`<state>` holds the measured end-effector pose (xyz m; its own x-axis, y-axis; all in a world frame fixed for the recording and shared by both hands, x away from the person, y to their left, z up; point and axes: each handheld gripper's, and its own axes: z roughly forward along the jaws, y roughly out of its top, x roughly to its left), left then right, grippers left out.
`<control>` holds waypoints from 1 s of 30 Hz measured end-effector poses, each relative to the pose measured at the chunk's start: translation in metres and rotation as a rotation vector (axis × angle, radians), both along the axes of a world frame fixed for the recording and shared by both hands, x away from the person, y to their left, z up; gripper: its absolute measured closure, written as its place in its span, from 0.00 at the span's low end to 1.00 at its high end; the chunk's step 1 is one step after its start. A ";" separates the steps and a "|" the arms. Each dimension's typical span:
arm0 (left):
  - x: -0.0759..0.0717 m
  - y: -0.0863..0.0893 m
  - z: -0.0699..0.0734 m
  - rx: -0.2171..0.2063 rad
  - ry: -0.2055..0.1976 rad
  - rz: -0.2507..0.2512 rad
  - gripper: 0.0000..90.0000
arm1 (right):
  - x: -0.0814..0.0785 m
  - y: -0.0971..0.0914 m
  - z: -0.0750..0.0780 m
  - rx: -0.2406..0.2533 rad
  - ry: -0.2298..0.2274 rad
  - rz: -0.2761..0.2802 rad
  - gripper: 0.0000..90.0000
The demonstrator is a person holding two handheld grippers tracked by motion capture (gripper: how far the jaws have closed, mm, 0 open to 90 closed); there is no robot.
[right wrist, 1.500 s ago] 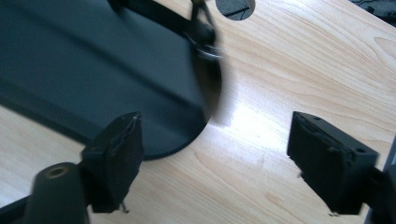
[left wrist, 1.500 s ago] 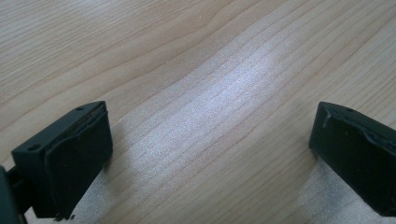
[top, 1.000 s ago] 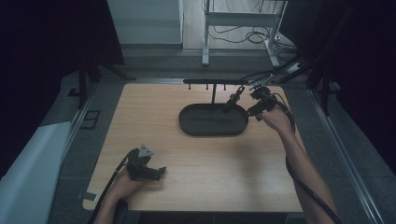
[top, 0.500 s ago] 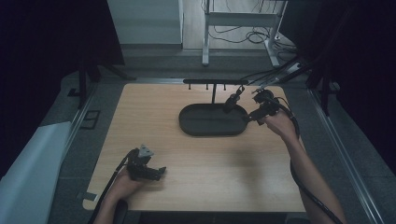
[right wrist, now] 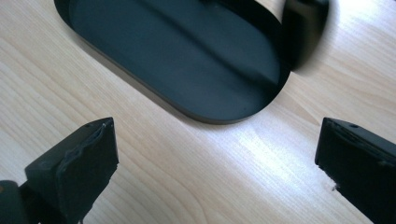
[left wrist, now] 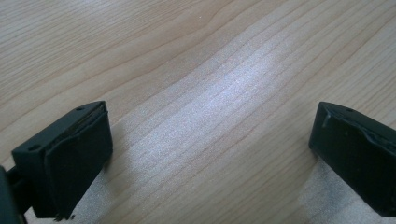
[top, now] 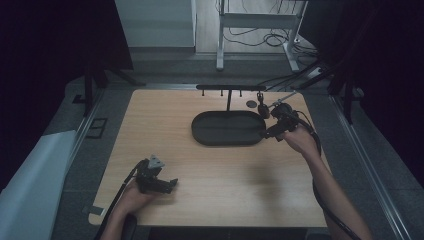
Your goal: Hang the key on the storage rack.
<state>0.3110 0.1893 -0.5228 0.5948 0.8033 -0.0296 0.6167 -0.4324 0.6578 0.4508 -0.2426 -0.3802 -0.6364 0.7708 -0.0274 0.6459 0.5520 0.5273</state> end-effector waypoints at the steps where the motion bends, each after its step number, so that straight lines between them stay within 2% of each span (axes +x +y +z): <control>1: 0.000 0.000 0.000 0.000 0.000 0.000 0.00 | -0.001 -0.001 -0.001 -0.001 0.001 -0.001 0.00; 18: 0.000 0.000 0.000 0.001 -0.001 -0.001 0.00 | -0.024 -0.014 -0.004 -0.011 -0.016 0.001 0.00; 30: 0.000 0.000 0.000 -0.004 -0.001 0.003 0.00 | -0.046 -0.027 -0.006 -0.012 -0.037 -0.004 0.00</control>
<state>0.3110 0.1890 -0.5230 0.5921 0.8052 -0.0322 0.6174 -0.4276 0.6603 0.4047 -0.2694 -0.3861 -0.6315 0.7730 -0.0597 0.6285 0.5555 0.5444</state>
